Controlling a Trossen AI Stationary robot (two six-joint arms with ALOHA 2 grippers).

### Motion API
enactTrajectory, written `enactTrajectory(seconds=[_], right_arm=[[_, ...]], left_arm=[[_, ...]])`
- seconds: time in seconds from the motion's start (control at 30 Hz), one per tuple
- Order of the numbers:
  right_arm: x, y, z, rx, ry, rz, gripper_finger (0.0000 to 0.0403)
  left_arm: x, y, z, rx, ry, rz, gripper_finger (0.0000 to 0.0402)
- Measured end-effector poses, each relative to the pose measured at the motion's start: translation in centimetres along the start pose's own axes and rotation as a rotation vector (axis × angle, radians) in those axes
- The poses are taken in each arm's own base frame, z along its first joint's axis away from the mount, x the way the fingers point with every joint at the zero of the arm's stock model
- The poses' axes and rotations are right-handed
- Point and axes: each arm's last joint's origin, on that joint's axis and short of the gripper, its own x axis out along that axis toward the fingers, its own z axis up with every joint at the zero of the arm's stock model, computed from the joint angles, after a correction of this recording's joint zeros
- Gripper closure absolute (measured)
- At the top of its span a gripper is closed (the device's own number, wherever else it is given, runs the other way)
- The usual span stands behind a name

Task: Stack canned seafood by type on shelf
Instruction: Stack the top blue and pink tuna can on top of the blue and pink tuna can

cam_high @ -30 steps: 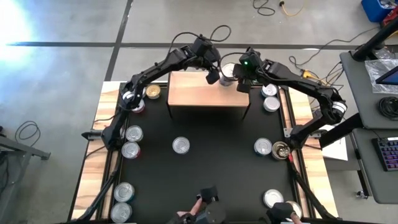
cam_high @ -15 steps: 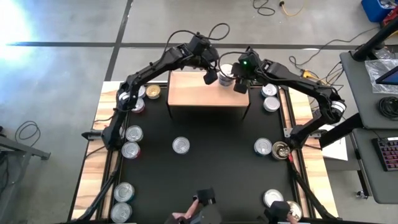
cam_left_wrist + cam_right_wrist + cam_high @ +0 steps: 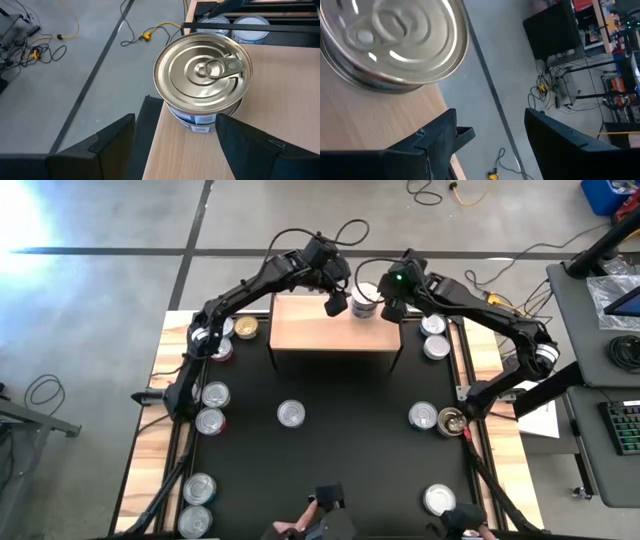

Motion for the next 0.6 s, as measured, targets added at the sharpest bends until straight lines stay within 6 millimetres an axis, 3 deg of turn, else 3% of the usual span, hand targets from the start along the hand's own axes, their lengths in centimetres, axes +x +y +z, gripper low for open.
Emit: enactTrajectory(seconds=[0.13, 0.27, 0.4, 0.6], right_arm=[[-0.9, -1.2, 0.4, 0.187, -0.158, 0.128, 0.0189], [0.0, -2.4, 0.1, 0.427, -0.293, 0.305, 0.0224], [1.3, -2.9, 0.0, 0.545, -0.322, 0.360, 0.0287], [3.6, -2.0, 0.6, 0.591, -0.318, 0.424, 0.0385]], left_arm=[[-1.5, 0.1, 0.7, 0.001, -0.036, 0.013, 0.0141], [-4.4, 0.0, 2.3, 0.011, -0.134, 0.041, 0.0141], [-7.0, 0.1, 3.4, 0.014, -0.219, 0.066, 0.0141], [-10.0, 0.2, 4.0, 0.009, -0.264, 0.082, 0.0141]])
